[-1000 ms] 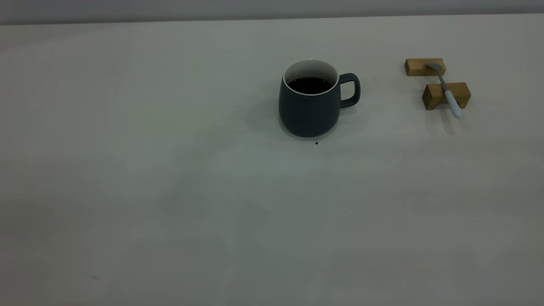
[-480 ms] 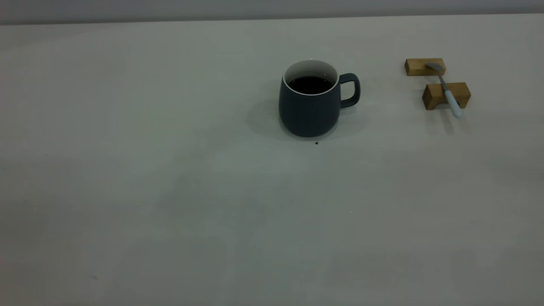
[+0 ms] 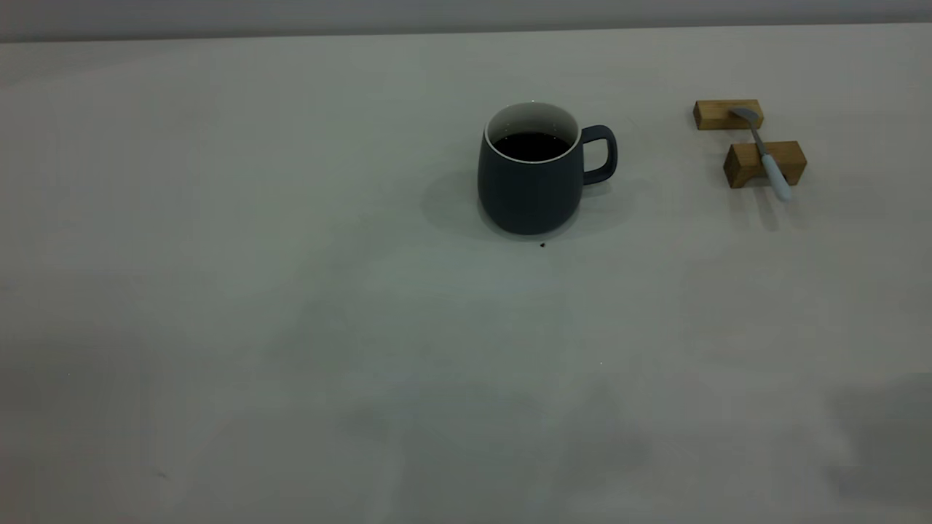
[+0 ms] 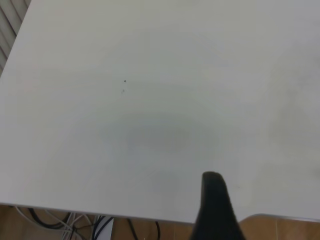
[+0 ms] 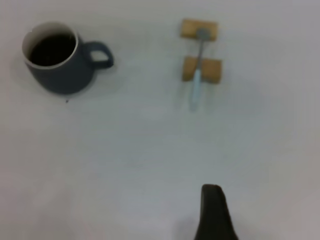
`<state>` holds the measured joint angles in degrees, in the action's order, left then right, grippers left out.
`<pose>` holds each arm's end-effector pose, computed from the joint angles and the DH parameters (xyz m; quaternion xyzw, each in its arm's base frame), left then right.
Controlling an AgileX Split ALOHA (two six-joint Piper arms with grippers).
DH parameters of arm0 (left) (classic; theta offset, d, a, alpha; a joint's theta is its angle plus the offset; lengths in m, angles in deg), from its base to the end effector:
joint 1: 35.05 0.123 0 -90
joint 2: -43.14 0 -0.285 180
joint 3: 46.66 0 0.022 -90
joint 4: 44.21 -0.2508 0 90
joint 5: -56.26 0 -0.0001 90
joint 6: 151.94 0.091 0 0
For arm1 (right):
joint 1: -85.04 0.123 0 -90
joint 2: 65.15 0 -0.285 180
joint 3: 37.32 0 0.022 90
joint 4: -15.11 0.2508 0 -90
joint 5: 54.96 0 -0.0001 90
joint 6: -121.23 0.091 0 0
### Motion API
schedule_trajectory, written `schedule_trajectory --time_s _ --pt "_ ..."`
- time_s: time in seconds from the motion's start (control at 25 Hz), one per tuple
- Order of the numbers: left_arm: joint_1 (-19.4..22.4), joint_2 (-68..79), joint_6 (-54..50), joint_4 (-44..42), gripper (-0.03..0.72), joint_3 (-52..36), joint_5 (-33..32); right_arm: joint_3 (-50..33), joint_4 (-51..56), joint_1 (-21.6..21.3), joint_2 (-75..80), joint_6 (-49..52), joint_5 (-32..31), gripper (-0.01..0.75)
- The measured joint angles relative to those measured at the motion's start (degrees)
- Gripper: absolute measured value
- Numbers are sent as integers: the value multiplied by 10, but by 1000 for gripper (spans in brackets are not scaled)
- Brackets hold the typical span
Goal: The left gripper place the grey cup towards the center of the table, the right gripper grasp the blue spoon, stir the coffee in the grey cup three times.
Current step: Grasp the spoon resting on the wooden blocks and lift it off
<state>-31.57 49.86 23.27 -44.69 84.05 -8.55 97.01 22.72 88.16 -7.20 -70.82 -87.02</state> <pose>-0.0093 0.0001 0.2681 -0.0630 0.8673 -0.0015 0.4938 0.1607 0.0152 0.2621 -0.0835 0.9211 0.0244 0.3794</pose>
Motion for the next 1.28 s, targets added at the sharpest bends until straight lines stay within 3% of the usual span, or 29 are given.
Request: schedule_trajectory --time_s 0.12,0.4,0.8,1.0,1.28 --pt "0 0 0 0 585 0 0 1 41 0 80 -40 39 566" --pt "0 0 0 0 585 0 0 61 114 0 251 -91 58 566" --pt "0 0 0 0 585 0 0 229 145 1 491 -92 -5 561" --pt "0 0 0 0 585 0 0 314 117 23 604 -50 -34 561" --pt "0 0 0 0 585 0 0 434 -2 43 747 70 -44 561"
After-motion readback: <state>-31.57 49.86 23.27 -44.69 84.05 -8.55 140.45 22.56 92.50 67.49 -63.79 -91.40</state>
